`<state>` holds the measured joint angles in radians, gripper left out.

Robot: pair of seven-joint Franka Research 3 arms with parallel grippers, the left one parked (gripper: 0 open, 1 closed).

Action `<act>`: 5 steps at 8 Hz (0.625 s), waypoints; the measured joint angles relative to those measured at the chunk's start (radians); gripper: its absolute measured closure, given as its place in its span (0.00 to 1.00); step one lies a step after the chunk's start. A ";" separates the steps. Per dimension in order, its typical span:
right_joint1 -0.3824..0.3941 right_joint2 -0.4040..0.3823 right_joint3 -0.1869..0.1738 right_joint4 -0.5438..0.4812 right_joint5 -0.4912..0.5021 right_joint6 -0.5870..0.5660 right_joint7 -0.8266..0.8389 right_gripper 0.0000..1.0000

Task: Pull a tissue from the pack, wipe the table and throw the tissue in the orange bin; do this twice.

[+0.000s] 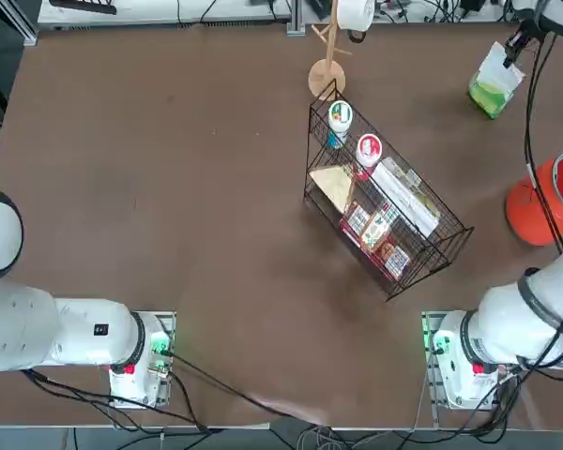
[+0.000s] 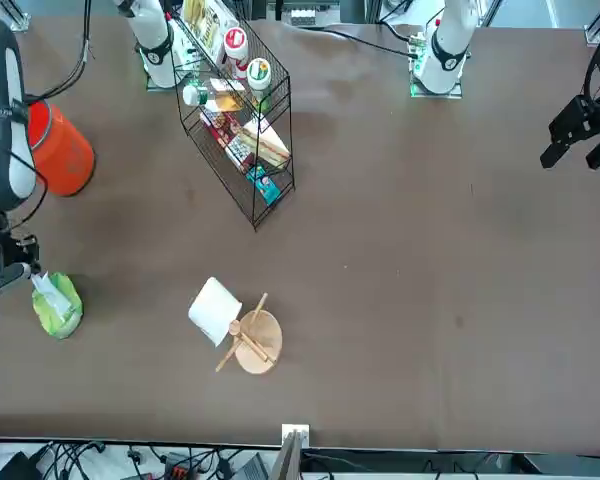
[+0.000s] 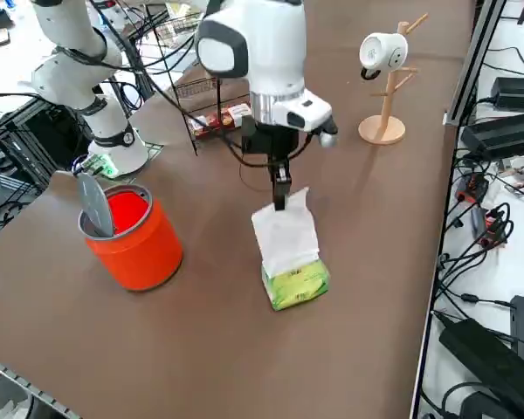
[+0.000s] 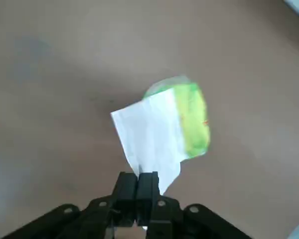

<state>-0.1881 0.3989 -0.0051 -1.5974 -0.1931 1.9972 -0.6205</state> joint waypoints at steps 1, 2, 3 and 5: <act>0.026 -0.021 0.003 0.000 0.017 -0.068 0.068 0.99; 0.053 -0.039 0.008 -0.001 0.059 -0.128 0.142 0.99; 0.079 -0.056 0.011 -0.001 0.107 -0.183 0.207 0.99; 0.129 -0.092 0.015 -0.014 0.215 -0.258 0.339 0.99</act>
<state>-0.0596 0.3070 0.0098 -1.6116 0.0217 1.7392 -0.2816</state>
